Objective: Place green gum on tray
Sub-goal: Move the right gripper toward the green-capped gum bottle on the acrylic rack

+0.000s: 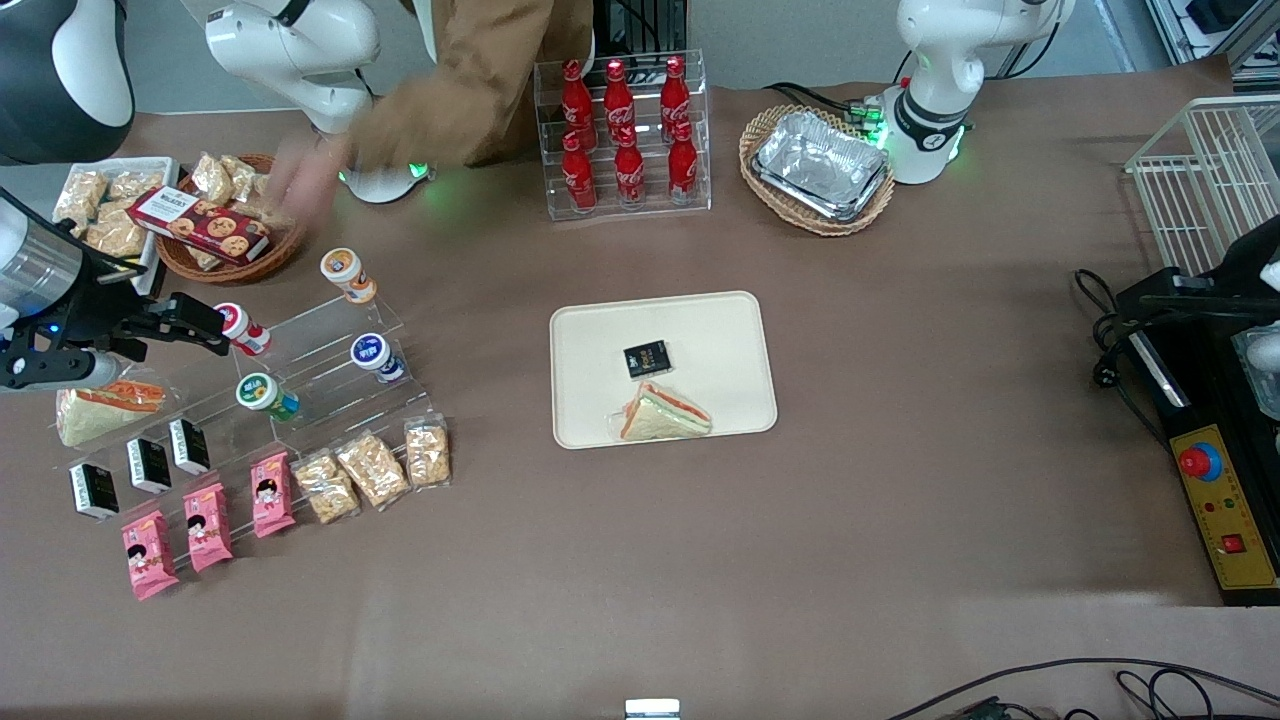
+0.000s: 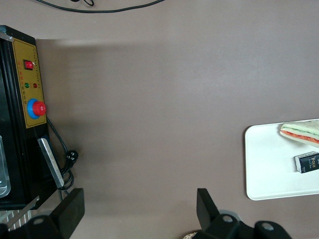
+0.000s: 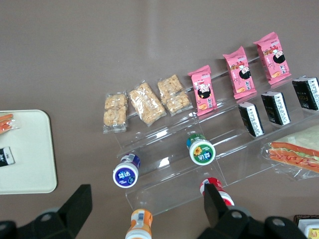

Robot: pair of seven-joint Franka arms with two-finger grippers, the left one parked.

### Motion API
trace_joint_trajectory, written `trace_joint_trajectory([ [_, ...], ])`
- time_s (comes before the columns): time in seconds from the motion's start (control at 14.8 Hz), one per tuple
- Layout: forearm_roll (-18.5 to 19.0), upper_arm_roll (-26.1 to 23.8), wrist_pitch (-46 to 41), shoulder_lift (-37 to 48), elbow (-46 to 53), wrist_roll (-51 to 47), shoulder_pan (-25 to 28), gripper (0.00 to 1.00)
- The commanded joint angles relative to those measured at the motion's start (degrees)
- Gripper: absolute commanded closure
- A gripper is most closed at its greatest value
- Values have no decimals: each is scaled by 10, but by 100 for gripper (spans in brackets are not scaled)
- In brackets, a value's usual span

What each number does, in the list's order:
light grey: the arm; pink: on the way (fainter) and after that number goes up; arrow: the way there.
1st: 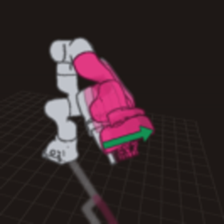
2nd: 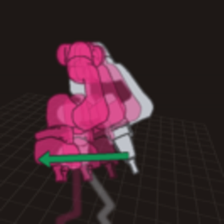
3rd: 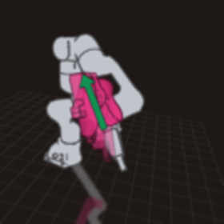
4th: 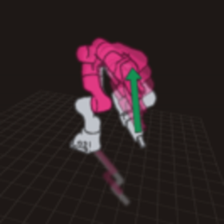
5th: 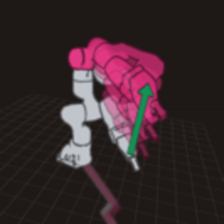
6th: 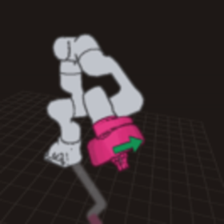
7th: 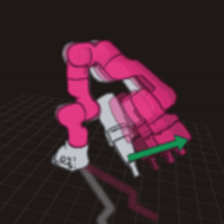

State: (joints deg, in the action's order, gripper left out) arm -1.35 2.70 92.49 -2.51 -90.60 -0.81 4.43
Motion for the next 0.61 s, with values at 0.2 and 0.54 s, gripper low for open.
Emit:
trace_joint_trajectory([
  [0.2, 0, 1, -13, 6, 1, 32, -2, 0],
  [0.54, 2, 24, -8, 6, 0, 214, -5, 0],
])
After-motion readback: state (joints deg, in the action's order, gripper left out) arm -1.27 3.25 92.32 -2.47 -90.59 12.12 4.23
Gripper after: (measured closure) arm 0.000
